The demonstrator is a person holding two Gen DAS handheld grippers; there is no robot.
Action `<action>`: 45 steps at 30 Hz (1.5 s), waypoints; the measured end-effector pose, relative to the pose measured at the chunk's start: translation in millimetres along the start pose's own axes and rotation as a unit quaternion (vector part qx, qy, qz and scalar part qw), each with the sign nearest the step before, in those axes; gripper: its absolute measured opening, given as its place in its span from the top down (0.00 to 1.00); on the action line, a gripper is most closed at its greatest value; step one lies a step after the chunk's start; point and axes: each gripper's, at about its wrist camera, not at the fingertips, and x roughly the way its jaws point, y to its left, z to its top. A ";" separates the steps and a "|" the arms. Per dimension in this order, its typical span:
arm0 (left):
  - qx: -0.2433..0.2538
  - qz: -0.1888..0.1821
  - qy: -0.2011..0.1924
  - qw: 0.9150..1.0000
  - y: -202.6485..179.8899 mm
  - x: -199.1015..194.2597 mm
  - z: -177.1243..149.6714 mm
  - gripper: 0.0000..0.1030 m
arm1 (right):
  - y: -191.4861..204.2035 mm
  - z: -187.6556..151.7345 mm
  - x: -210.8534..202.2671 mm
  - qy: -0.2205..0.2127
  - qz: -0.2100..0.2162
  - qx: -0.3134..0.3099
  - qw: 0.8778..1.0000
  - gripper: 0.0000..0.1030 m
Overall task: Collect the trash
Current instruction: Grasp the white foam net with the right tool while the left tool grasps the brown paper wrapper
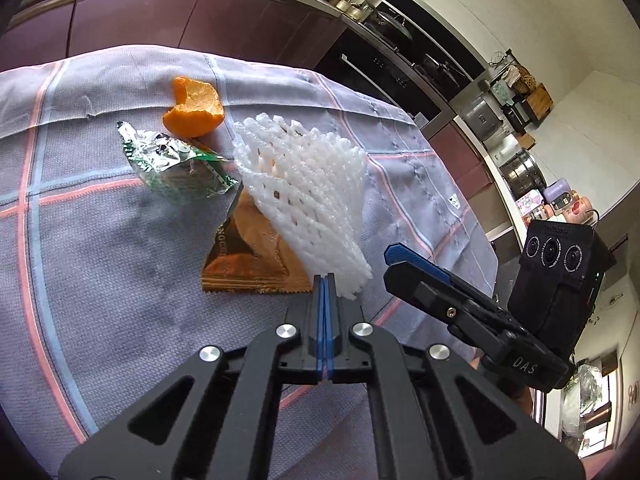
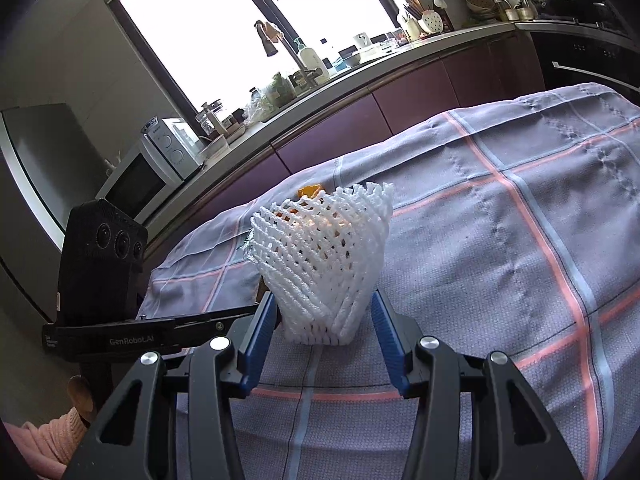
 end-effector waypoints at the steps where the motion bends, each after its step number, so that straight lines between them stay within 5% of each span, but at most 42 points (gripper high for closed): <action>1: 0.002 0.003 -0.002 1.000 0.1 -1.8 -0.5 0.99 | -0.6 2.0 1.6 0.002 -0.002 0.001 1.000 0.53; 10: 0.031 0.049 -0.031 0.998 0.8 -25.4 -0.3 0.98 | -5.7 25.1 33.5 0.038 0.030 0.033 0.998 0.44; 12: 0.042 0.079 -0.042 0.995 2.5 -30.1 3.0 0.96 | -4.7 25.9 38.4 0.042 0.032 0.033 0.998 0.48; 19: 0.049 0.126 -0.034 0.990 20.4 -24.0 20.0 0.74 | -10.6 19.7 43.5 0.053 0.029 0.032 0.998 0.86; 31: 0.074 0.154 -0.029 0.985 27.1 -15.5 35.8 0.58 | -12.7 19.1 42.6 0.049 0.031 0.027 0.998 0.87; 35: 0.076 0.139 -0.008 0.987 25.5 -2.2 41.4 0.60 | -11.3 18.3 43.0 0.049 0.031 0.028 0.998 0.87; 41: 0.071 0.131 -0.010 0.989 23.9 2.0 37.1 0.76 | -11.5 18.1 41.2 0.043 0.036 0.028 0.998 0.88; 43: 0.068 0.126 -0.011 0.990 22.7 -0.9 35.2 0.98 | -10.7 17.8 38.9 0.039 0.036 0.025 0.998 0.89; 45: 0.062 0.114 -0.016 0.991 21.5 -6.6 32.9 0.98 | -8.2 17.7 35.7 0.032 0.042 0.021 0.998 0.89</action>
